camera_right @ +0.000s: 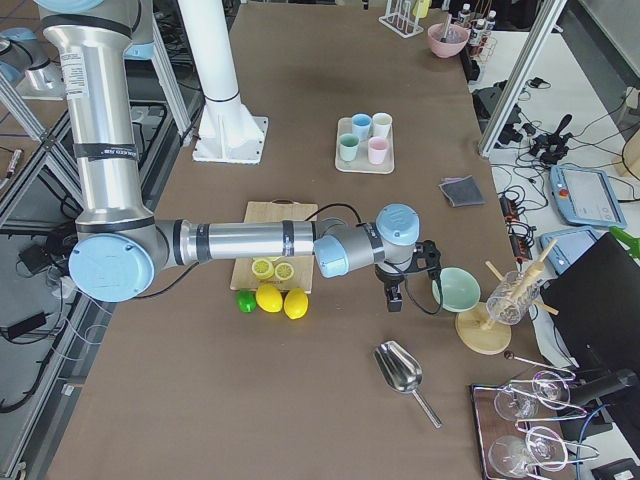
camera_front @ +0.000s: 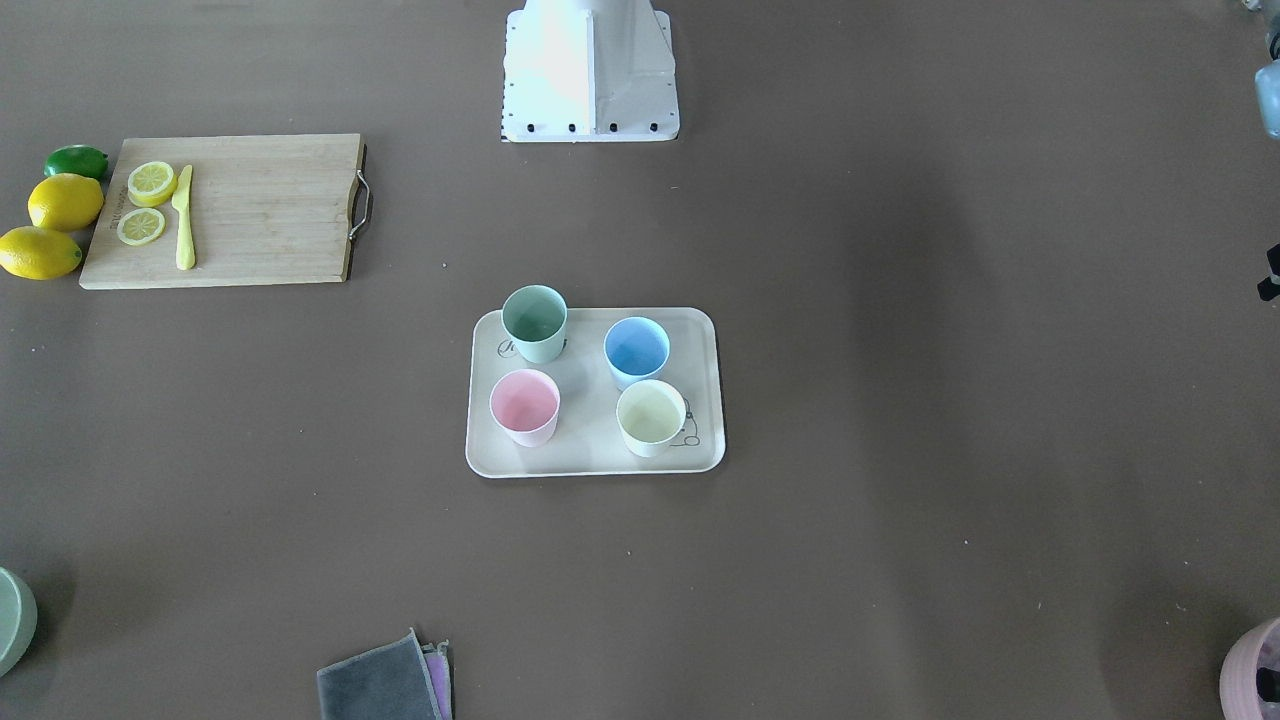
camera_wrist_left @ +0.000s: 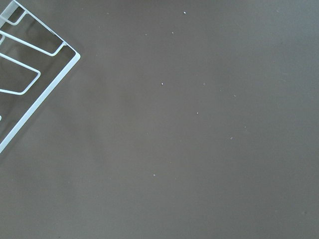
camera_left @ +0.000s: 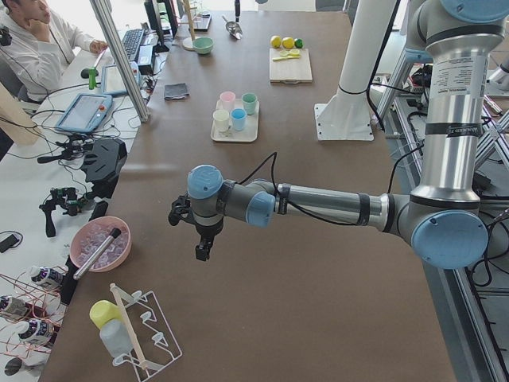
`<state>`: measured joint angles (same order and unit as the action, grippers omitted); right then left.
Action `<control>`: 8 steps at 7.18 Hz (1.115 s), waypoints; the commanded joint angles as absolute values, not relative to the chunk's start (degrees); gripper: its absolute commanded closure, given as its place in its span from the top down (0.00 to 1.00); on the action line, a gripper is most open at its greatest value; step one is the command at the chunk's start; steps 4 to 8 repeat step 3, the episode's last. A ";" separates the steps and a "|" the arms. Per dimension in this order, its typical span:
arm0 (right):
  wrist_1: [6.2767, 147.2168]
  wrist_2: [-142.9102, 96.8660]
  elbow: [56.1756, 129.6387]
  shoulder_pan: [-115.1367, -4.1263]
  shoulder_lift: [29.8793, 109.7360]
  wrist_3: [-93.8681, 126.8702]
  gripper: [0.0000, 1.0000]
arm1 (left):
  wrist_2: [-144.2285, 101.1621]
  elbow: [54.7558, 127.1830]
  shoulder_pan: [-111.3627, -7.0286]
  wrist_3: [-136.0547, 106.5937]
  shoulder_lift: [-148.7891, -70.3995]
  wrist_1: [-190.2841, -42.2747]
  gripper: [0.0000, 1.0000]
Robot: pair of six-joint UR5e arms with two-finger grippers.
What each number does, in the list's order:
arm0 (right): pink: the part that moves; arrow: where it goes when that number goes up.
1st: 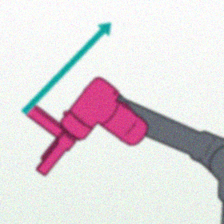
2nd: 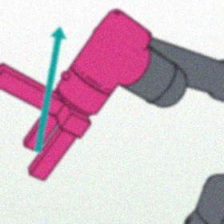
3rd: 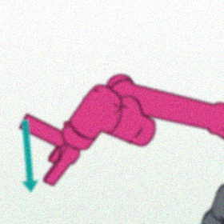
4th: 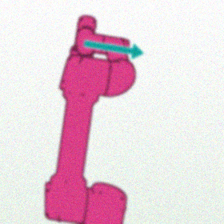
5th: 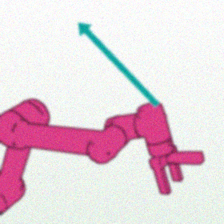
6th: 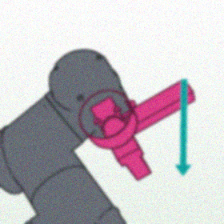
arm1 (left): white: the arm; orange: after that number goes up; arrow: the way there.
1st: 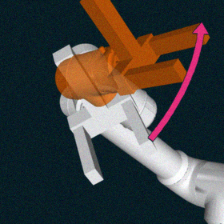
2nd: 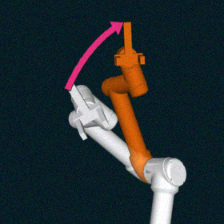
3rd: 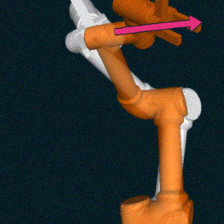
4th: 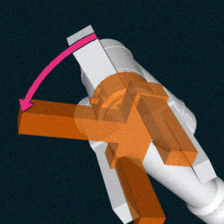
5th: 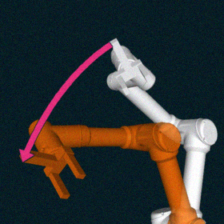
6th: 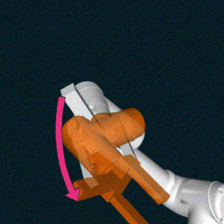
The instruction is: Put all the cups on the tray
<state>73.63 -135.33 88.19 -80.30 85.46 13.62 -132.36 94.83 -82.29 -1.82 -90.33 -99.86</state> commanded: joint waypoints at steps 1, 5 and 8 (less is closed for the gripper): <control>73.48 -135.44 88.33 -80.51 85.69 13.62 1.00 | -132.28 97.11 -82.61 -1.76 -89.56 -99.84 0.98; 73.48 -135.53 88.42 -80.60 85.78 13.62 1.00 | -132.28 97.99 -83.14 -1.67 -89.39 -99.76 0.98; 73.48 -135.53 88.42 -80.60 85.78 13.62 1.00 | -132.28 97.99 -83.14 -1.67 -89.39 -99.76 0.98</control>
